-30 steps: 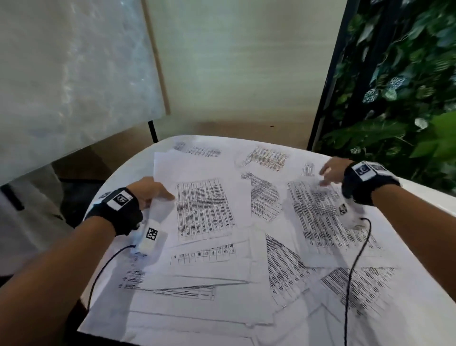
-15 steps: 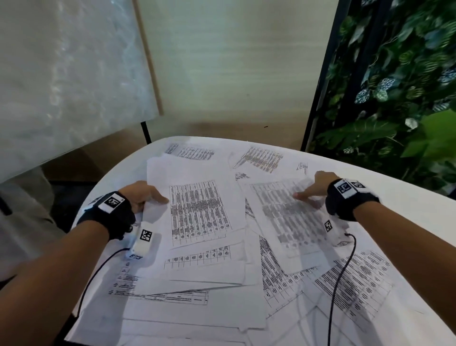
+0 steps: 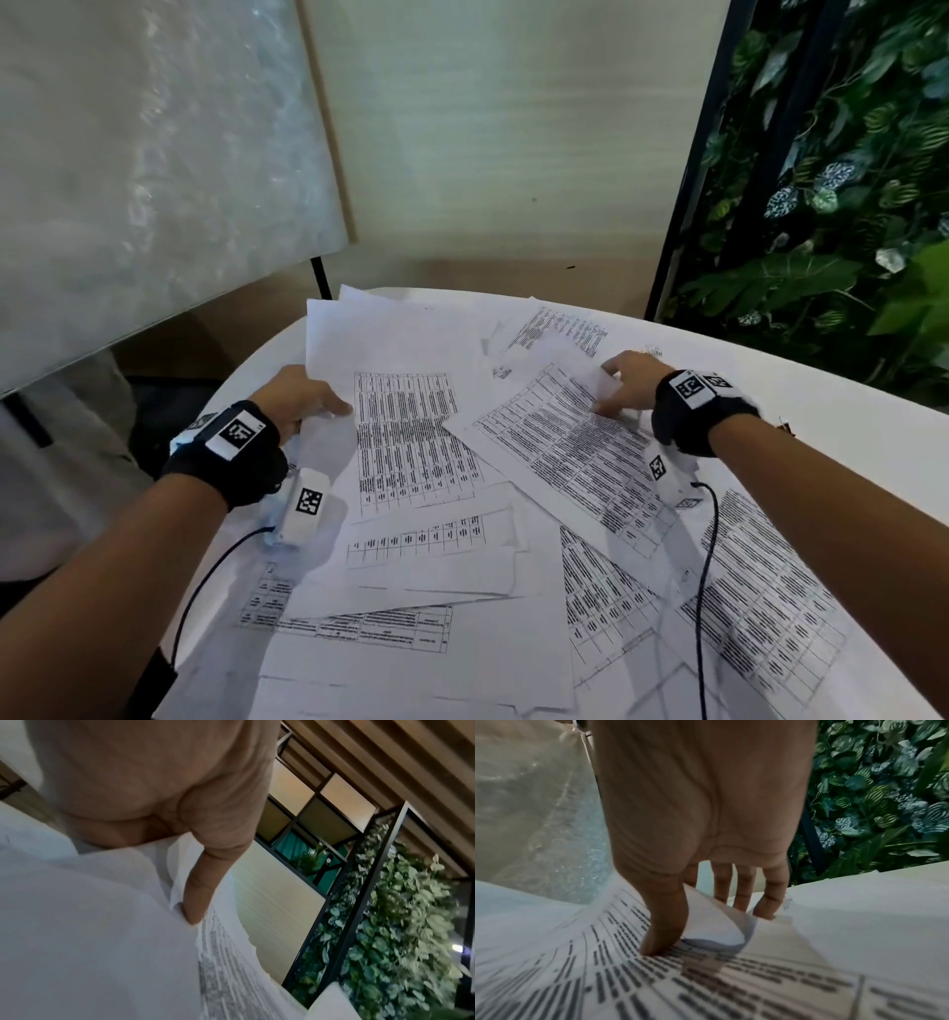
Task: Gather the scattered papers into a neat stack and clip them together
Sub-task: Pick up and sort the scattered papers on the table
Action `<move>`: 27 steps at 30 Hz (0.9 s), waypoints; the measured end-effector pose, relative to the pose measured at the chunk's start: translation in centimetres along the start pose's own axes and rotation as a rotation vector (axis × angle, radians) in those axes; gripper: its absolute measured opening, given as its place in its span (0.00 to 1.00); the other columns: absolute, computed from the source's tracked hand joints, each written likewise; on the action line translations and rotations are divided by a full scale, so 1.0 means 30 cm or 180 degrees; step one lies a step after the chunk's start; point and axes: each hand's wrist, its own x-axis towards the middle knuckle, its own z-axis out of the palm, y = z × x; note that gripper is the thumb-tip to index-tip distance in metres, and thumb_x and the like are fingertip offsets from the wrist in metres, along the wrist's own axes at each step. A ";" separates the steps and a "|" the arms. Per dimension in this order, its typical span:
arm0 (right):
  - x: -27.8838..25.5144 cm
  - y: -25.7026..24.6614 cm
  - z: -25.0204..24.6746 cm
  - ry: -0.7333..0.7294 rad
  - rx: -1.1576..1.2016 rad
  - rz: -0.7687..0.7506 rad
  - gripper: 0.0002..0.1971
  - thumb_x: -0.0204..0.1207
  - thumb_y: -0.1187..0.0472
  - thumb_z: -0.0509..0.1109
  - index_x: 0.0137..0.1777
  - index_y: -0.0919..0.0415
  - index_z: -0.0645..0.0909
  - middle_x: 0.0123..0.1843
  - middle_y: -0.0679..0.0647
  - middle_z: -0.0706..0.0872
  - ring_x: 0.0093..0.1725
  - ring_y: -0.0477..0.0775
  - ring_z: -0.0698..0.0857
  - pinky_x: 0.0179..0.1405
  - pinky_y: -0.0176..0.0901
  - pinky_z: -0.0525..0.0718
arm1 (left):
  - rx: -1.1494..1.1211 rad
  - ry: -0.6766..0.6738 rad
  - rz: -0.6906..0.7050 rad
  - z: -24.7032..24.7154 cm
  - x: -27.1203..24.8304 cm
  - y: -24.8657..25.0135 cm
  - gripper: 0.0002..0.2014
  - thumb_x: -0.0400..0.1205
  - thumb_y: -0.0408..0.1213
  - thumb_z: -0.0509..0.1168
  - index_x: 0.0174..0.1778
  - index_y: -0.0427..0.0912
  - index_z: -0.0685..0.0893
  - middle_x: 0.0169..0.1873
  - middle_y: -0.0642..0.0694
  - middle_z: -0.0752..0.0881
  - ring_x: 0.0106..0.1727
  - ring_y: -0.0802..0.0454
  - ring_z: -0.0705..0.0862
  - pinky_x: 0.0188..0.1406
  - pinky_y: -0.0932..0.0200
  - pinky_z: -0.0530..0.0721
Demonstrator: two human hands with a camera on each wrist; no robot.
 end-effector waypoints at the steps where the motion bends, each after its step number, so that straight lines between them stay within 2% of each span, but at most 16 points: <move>1: 0.002 -0.011 0.009 -0.0036 0.0006 -0.0028 0.30 0.68 0.52 0.82 0.67 0.67 0.80 0.67 0.60 0.82 0.67 0.62 0.80 0.63 0.45 0.76 | 0.0081 0.0000 -0.0052 -0.005 0.002 -0.008 0.18 0.74 0.14 0.69 0.59 0.27 0.84 0.50 0.31 0.88 0.45 0.36 0.87 0.50 0.48 0.86; 3: 0.019 -0.020 0.019 -0.0067 0.0036 0.0005 0.28 0.65 0.52 0.84 0.61 0.64 0.81 0.64 0.59 0.82 0.64 0.60 0.81 0.59 0.44 0.77 | 0.0180 -0.0113 -0.0225 -0.015 0.009 -0.028 0.18 0.75 0.16 0.69 0.61 0.26 0.83 0.53 0.29 0.88 0.52 0.31 0.88 0.59 0.38 0.85; 4: 0.026 -0.024 0.018 -0.0118 0.0067 0.0014 0.26 0.64 0.52 0.85 0.57 0.61 0.80 0.61 0.58 0.82 0.61 0.60 0.81 0.56 0.43 0.76 | 0.0191 -0.0162 -0.0297 -0.018 0.014 -0.039 0.18 0.75 0.16 0.69 0.62 0.25 0.82 0.53 0.29 0.88 0.53 0.30 0.88 0.60 0.37 0.85; 7: 0.063 0.002 0.006 -0.0269 0.0367 0.0183 0.26 0.64 0.55 0.85 0.57 0.57 0.77 0.53 0.55 0.81 0.56 0.59 0.81 0.53 0.41 0.76 | 0.0121 -0.0268 -0.0323 -0.019 0.020 -0.056 0.17 0.77 0.16 0.68 0.62 0.28 0.82 0.48 0.32 0.88 0.46 0.36 0.87 0.49 0.47 0.85; 9: 0.095 0.034 -0.018 -0.0063 0.0567 0.0394 0.24 0.66 0.54 0.83 0.58 0.60 0.79 0.52 0.59 0.82 0.54 0.60 0.83 0.51 0.42 0.77 | 0.0048 -0.0308 -0.0352 -0.023 0.029 -0.067 0.17 0.78 0.17 0.68 0.63 0.27 0.82 0.51 0.31 0.87 0.47 0.36 0.86 0.49 0.49 0.84; 10: 0.112 0.056 -0.031 0.0103 0.0629 0.0534 0.22 0.69 0.54 0.81 0.57 0.65 0.80 0.53 0.62 0.83 0.55 0.61 0.84 0.49 0.43 0.77 | 0.0030 -0.0306 -0.0359 -0.026 0.035 -0.073 0.18 0.78 0.17 0.68 0.64 0.27 0.82 0.53 0.30 0.87 0.48 0.34 0.86 0.51 0.47 0.84; 12: 0.143 0.095 -0.052 0.0357 0.0952 0.0875 0.22 0.74 0.56 0.76 0.60 0.72 0.82 0.58 0.66 0.85 0.58 0.66 0.85 0.48 0.45 0.76 | 0.0021 -0.0294 -0.0397 -0.028 0.046 -0.079 0.19 0.77 0.17 0.69 0.65 0.26 0.82 0.57 0.28 0.87 0.54 0.32 0.86 0.59 0.43 0.83; 14: 0.152 0.110 -0.061 0.0450 0.1184 0.1070 0.21 0.77 0.55 0.73 0.61 0.72 0.81 0.60 0.66 0.85 0.60 0.67 0.84 0.46 0.44 0.75 | 0.0036 -0.0278 -0.0417 -0.025 0.054 -0.077 0.19 0.76 0.16 0.69 0.64 0.26 0.82 0.58 0.28 0.87 0.56 0.31 0.86 0.62 0.42 0.82; 16: 0.171 0.115 -0.044 0.0378 0.1168 0.1124 0.18 0.76 0.50 0.75 0.46 0.67 0.82 0.52 0.65 0.87 0.50 0.64 0.84 0.41 0.43 0.76 | 0.0043 -0.0269 -0.0418 -0.022 0.059 -0.075 0.19 0.76 0.16 0.69 0.63 0.26 0.83 0.56 0.29 0.88 0.53 0.33 0.86 0.62 0.42 0.82; 18: 0.183 0.100 -0.014 0.0208 0.1145 0.1170 0.19 0.74 0.47 0.76 0.33 0.61 0.76 0.43 0.60 0.84 0.45 0.60 0.82 0.42 0.43 0.77 | 0.0079 -0.0231 -0.0439 -0.018 0.062 -0.071 0.18 0.75 0.16 0.70 0.61 0.27 0.84 0.51 0.30 0.88 0.50 0.34 0.87 0.61 0.41 0.82; 20: 0.189 0.080 0.006 0.0138 0.0963 0.1168 0.22 0.74 0.44 0.75 0.29 0.59 0.75 0.41 0.58 0.83 0.39 0.58 0.82 0.38 0.40 0.77 | 0.0113 -0.0190 -0.0447 -0.015 0.063 -0.066 0.17 0.75 0.17 0.70 0.60 0.27 0.84 0.50 0.31 0.89 0.51 0.33 0.87 0.62 0.40 0.83; 22: 0.195 0.057 0.005 0.0142 0.0939 0.1140 0.19 0.71 0.45 0.78 0.34 0.60 0.79 0.41 0.59 0.84 0.36 0.57 0.83 0.33 0.39 0.78 | 0.0151 -0.0179 -0.0422 -0.011 0.063 -0.063 0.16 0.75 0.16 0.70 0.59 0.27 0.83 0.50 0.31 0.88 0.49 0.33 0.87 0.59 0.43 0.83; 23: 0.191 0.045 -0.001 0.0149 0.0884 0.1069 0.17 0.70 0.47 0.79 0.41 0.62 0.83 0.45 0.61 0.86 0.42 0.59 0.86 0.38 0.42 0.82 | 0.0164 -0.0179 -0.0404 -0.009 0.062 -0.061 0.16 0.76 0.16 0.69 0.59 0.27 0.83 0.48 0.31 0.88 0.47 0.35 0.86 0.56 0.45 0.83; 25: 0.199 0.034 -0.008 0.0322 0.0820 0.0941 0.26 0.68 0.53 0.82 0.60 0.68 0.83 0.59 0.64 0.86 0.59 0.64 0.85 0.56 0.46 0.82 | 0.0171 -0.0147 -0.0396 -0.008 0.056 -0.061 0.15 0.76 0.17 0.70 0.59 0.27 0.82 0.45 0.32 0.87 0.45 0.36 0.86 0.53 0.47 0.83; 27: 0.193 0.011 -0.022 0.0580 0.0899 0.0839 0.28 0.64 0.59 0.85 0.63 0.68 0.83 0.64 0.63 0.85 0.64 0.63 0.83 0.59 0.44 0.79 | 0.0191 -0.0113 -0.0421 -0.010 0.055 -0.061 0.16 0.75 0.17 0.70 0.59 0.26 0.82 0.47 0.30 0.88 0.46 0.35 0.86 0.57 0.42 0.84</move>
